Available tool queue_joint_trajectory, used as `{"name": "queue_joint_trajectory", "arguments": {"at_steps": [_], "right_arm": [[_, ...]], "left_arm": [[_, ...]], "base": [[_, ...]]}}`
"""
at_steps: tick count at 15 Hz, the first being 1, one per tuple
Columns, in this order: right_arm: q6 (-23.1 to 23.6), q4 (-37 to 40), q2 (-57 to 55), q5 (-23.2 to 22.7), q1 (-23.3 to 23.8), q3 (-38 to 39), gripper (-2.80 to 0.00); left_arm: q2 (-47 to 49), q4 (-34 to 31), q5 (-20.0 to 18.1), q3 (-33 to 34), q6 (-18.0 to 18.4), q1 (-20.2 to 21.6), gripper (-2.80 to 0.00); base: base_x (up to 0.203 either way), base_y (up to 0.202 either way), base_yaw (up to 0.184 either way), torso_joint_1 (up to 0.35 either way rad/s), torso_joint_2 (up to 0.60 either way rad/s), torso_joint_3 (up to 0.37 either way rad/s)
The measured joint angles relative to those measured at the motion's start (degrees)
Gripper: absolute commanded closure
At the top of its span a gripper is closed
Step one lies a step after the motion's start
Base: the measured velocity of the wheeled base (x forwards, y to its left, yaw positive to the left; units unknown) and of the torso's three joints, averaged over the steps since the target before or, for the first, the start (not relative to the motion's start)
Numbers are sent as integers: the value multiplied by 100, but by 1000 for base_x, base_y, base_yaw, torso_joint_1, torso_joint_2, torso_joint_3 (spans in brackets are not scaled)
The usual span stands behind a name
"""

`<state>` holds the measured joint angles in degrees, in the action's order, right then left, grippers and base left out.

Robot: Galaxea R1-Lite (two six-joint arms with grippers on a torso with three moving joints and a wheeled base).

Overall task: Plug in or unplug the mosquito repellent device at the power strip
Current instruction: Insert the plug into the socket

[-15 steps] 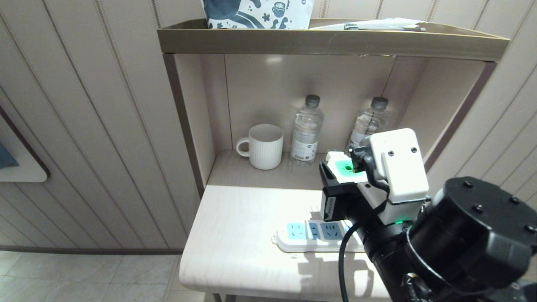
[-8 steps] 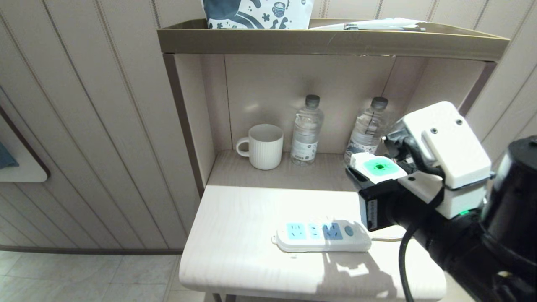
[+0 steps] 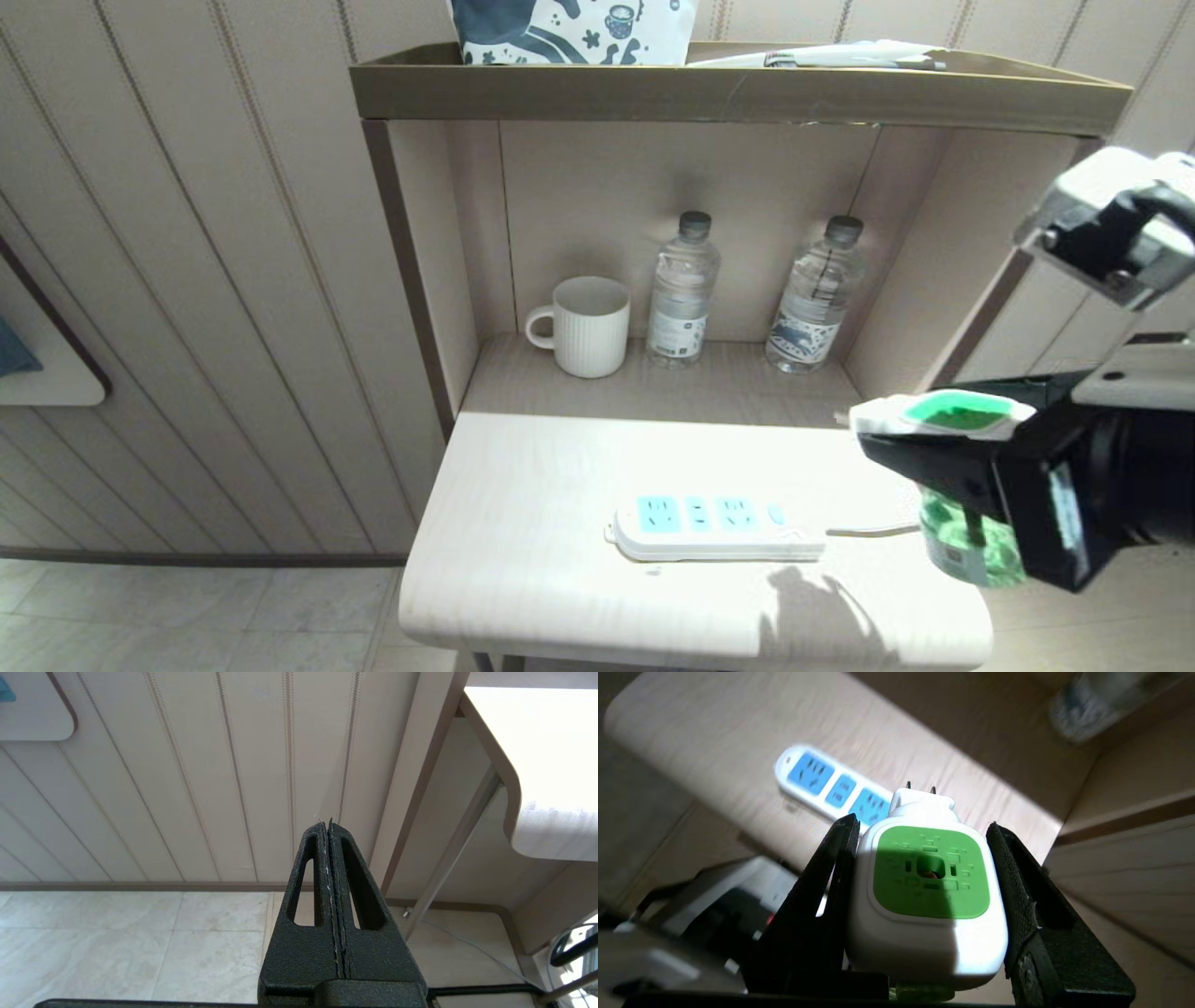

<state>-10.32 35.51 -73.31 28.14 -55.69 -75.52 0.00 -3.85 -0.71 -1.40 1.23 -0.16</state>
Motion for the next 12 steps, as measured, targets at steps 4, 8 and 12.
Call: {"name": "queue_joint_trajectory", "arguments": {"at_steps": [4, 8, 12], "right_arm": [[-112, 2605, -372, -1483, 661, -981, 0], [354, 3429, -584, -1646, 813, -1214, 0], [485, 3679, -717, -1624, 997, -1237, 0]], "left_arm": [[0, 0, 2, 0, -2, 0, 0], [0, 2, 2, 0, -2, 0, 0], [0, 0, 2, 0, 0, 2, 0]], "base": [[0, 0, 0, 0, 0, 0], [0, 0, 0, 0, 0, 0], [0, 0, 0, 0, 0, 0]]}}
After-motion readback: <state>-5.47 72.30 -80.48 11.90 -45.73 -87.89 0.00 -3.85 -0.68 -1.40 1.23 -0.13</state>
